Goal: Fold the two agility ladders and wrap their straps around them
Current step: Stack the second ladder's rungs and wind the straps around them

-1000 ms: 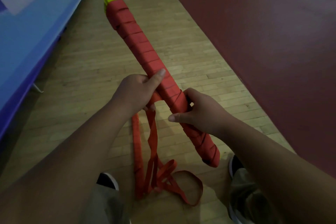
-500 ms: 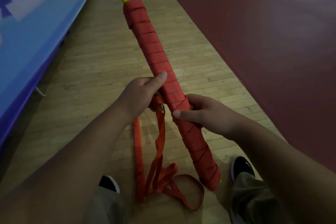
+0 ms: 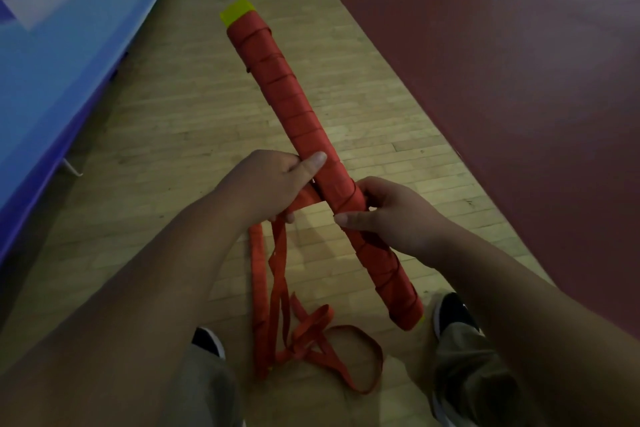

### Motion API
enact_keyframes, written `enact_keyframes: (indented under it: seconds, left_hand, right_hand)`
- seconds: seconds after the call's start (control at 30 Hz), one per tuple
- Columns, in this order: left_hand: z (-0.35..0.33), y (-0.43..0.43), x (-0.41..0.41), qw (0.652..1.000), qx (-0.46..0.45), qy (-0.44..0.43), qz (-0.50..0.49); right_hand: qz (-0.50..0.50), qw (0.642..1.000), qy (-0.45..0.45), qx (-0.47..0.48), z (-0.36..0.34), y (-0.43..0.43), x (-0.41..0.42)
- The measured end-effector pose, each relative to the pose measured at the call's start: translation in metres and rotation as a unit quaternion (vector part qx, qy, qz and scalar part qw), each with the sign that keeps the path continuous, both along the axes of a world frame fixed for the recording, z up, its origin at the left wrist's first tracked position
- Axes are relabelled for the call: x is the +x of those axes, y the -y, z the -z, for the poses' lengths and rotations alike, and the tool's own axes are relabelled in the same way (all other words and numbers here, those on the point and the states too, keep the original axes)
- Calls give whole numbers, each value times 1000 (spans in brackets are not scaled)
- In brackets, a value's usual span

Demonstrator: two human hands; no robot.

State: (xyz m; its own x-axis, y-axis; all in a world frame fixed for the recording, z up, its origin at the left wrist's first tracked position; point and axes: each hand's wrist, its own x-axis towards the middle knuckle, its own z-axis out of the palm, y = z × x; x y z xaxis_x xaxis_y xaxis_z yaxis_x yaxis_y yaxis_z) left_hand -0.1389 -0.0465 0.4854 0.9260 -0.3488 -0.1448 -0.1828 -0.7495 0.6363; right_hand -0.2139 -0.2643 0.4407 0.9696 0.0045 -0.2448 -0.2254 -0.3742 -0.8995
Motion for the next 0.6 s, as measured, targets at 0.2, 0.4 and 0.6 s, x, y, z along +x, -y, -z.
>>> enact_keyframes:
  seconds: [0.2, 0.4, 0.6]
  left_hand:
    - [-3, -6, 3, 999, 14, -37, 2]
    - [3, -3, 6, 995, -71, -64, -15]
    - [6, -12, 14, 991, -76, -106, 36]
  right_hand:
    - [20, 1000, 0, -5, 1, 2, 2]
    - [23, 998, 15, -55, 3, -3, 4]
    - [8, 999, -9, -46, 6, -8, 3]
